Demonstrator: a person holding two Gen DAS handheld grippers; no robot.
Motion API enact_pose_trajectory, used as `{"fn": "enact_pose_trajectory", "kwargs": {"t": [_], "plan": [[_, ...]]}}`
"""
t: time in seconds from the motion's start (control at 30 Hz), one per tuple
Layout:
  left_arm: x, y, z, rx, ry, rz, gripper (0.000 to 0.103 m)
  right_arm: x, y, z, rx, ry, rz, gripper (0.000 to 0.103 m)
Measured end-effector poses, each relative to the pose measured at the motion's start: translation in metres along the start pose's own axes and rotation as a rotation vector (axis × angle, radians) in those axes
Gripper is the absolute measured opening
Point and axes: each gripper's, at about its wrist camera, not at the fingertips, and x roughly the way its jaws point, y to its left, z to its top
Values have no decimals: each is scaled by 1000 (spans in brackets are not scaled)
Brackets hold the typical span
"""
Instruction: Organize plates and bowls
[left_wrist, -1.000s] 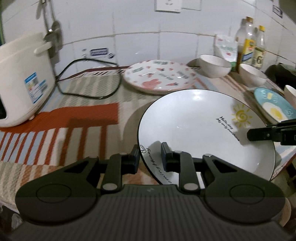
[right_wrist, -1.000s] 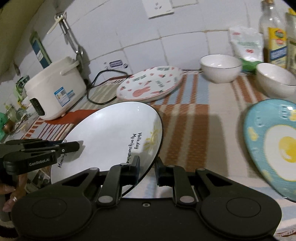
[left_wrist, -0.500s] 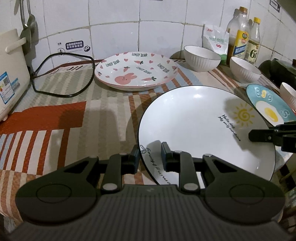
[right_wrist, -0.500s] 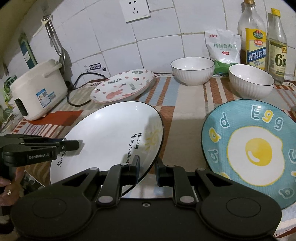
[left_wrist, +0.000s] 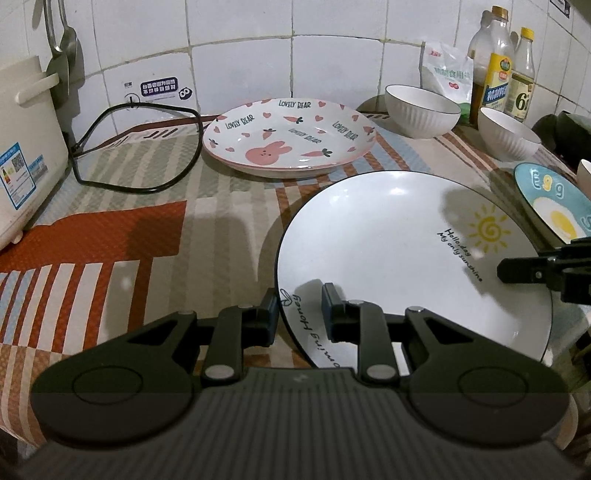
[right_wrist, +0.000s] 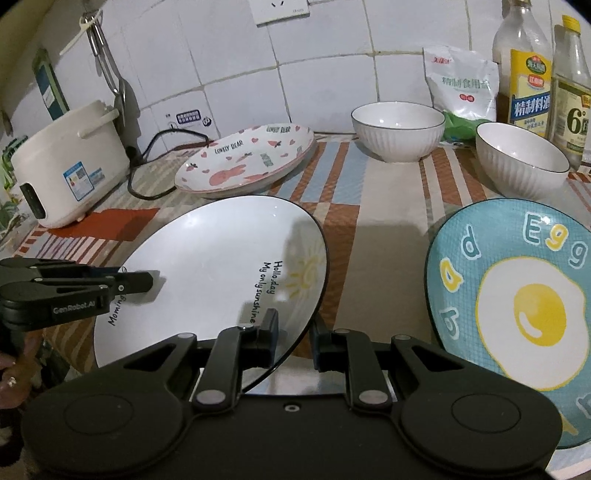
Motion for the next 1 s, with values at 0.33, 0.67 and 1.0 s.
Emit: {"fn": "enact_pose_trajectory", "kwargs": {"t": [0.33, 0.67, 1.0], "plan": [[-7, -11, -1, 84, -47, 89, 27, -4, 37, -6, -195, -12, -177, 51], [-56, -26, -9, 134, -98, 74, 62, -55, 40, -16, -207, -95, -213, 61], [-115, -57, -8, 194, -122, -10, 76, -121, 29, -36, -179, -133, -209, 72]]}}
